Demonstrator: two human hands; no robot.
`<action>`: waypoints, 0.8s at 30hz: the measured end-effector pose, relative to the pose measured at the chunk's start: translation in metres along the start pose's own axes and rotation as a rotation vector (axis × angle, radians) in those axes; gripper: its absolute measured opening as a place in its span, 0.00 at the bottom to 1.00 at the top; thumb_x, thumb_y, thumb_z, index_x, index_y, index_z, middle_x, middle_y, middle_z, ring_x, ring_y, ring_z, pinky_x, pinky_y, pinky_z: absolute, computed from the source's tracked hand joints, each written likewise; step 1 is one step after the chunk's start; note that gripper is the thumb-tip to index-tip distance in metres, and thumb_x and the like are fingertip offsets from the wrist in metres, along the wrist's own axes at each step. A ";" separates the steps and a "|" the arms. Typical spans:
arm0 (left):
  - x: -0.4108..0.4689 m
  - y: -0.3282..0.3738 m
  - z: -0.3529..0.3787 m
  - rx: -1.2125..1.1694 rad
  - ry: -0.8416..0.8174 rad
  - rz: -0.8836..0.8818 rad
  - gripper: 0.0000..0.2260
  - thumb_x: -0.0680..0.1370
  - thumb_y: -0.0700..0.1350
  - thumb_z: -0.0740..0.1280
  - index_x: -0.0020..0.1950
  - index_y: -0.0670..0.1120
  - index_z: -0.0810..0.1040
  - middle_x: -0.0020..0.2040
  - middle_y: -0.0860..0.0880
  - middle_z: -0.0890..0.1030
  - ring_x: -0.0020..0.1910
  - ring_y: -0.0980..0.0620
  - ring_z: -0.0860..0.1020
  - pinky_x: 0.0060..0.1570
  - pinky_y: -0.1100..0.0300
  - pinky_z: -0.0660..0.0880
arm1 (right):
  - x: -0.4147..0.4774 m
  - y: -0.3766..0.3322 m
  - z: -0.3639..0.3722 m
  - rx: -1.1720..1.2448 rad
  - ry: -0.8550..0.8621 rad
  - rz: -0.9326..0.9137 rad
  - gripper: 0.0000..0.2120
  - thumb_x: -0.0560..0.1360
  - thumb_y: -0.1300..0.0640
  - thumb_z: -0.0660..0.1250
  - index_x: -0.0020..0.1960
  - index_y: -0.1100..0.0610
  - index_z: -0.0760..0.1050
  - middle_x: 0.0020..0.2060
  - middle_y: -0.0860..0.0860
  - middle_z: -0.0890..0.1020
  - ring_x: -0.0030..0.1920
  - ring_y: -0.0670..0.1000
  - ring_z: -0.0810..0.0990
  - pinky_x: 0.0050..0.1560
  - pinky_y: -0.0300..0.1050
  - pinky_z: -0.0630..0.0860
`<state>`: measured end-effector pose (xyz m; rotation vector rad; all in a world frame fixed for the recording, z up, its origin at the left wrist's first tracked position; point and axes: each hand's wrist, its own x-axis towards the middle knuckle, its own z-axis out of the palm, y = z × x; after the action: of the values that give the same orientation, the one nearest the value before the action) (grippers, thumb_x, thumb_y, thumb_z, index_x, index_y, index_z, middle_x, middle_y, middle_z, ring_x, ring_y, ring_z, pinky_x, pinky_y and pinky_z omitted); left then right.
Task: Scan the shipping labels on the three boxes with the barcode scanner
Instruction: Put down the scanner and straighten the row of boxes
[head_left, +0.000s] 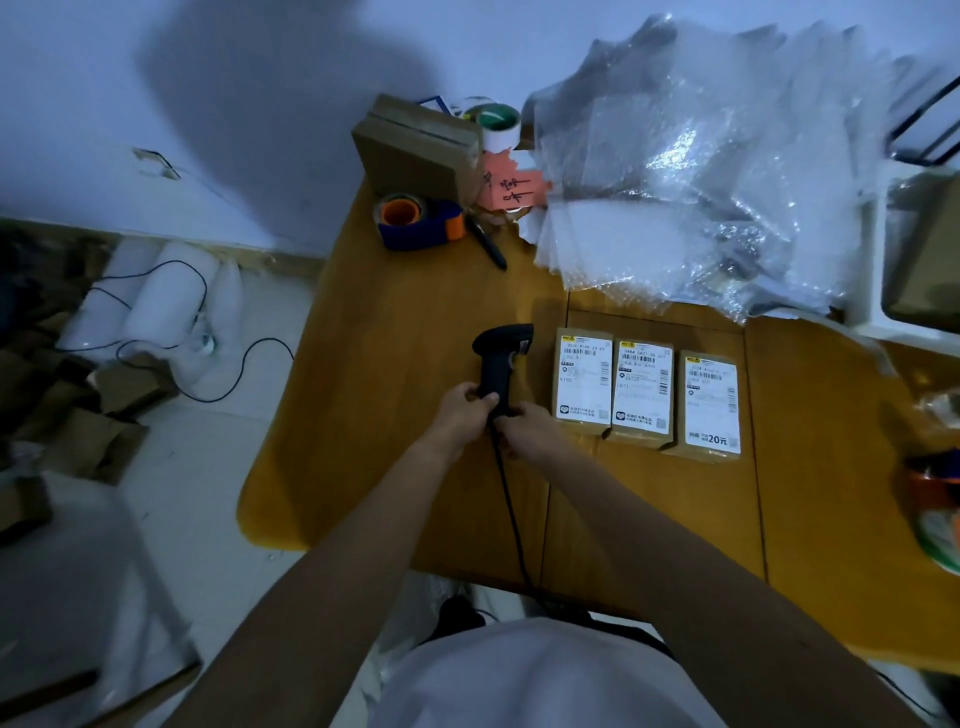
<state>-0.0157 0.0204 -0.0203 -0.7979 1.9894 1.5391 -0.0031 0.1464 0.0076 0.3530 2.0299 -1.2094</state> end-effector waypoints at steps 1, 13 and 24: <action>0.004 0.000 -0.001 -0.006 -0.005 0.000 0.23 0.83 0.48 0.67 0.76 0.42 0.70 0.71 0.42 0.76 0.67 0.42 0.76 0.67 0.46 0.75 | 0.002 -0.002 0.001 0.010 -0.002 0.004 0.14 0.82 0.54 0.63 0.64 0.59 0.74 0.44 0.56 0.81 0.44 0.55 0.82 0.50 0.55 0.82; 0.032 -0.002 -0.027 0.028 -0.003 -0.008 0.24 0.83 0.49 0.67 0.77 0.42 0.70 0.70 0.43 0.77 0.64 0.43 0.78 0.62 0.46 0.79 | 0.023 -0.022 0.012 0.042 -0.111 0.083 0.21 0.81 0.49 0.64 0.70 0.56 0.67 0.51 0.54 0.79 0.53 0.56 0.82 0.53 0.53 0.83; 0.026 -0.012 -0.011 0.454 0.082 0.180 0.19 0.85 0.49 0.63 0.74 0.44 0.73 0.68 0.44 0.79 0.65 0.42 0.77 0.54 0.56 0.71 | 0.028 -0.006 0.014 -0.036 -0.134 0.126 0.19 0.83 0.50 0.60 0.71 0.57 0.68 0.57 0.60 0.82 0.58 0.60 0.83 0.59 0.56 0.82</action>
<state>-0.0255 0.0038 -0.0441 -0.5124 2.3999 1.0848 -0.0198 0.1281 -0.0121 0.3668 1.8831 -1.0893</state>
